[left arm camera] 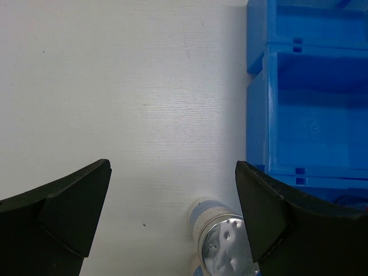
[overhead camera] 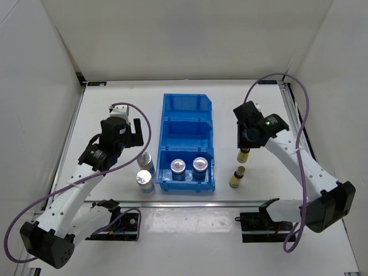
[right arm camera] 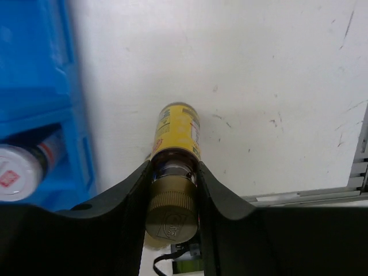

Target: Organize the condiment bottles

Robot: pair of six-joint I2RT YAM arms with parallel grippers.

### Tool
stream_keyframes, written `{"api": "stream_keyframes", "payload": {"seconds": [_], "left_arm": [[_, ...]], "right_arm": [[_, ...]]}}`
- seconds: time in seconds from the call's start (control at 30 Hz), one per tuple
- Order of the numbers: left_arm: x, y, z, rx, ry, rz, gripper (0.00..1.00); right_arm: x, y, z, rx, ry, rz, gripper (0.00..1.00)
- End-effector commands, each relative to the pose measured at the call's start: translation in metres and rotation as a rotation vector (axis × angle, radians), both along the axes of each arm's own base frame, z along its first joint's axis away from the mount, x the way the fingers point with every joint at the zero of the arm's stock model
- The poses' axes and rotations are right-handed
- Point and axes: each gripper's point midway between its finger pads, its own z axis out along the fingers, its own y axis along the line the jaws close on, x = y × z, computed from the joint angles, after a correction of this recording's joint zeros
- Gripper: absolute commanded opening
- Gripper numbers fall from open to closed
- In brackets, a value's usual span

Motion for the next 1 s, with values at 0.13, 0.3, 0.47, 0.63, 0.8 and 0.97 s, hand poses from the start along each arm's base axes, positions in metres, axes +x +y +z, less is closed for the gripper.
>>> {"api": "stream_keyframes", "payload": {"seconds": [0.13, 0.3, 0.47, 0.63, 0.8, 0.97], "left_arm": [[0.002, 0.001, 0.016, -0.029, -0.05, 0.01, 1.0], [0.002, 0.003, 0.016, -0.024, -0.052, 0.021, 1.0], [0.005, 0.002, 0.011, -0.015, -0.034, 0.021, 1.0], [0.005, 0.004, 0.011, -0.003, -0.036, 0.024, 1.0], [0.006, 0.003, 0.008, 0.001, -0.028, 0.024, 1.0], [0.009, 0.004, 0.0, 0.026, -0.002, 0.028, 1.0]], "right_arm": [[0.067, 0.037, 0.082, 0.106, -0.233, 0.06, 0.0], [0.103, 0.087, 0.094, 0.175, -0.242, 0.139, 0.0], [0.126, 0.131, 0.088, 0.237, -0.21, 0.217, 0.0], [0.133, 0.167, 0.055, 0.218, -0.144, 0.271, 0.0], [0.139, 0.177, 0.016, 0.175, -0.065, 0.276, 0.0], [0.143, 0.178, -0.014, 0.135, -0.012, 0.268, 0.0]]}}
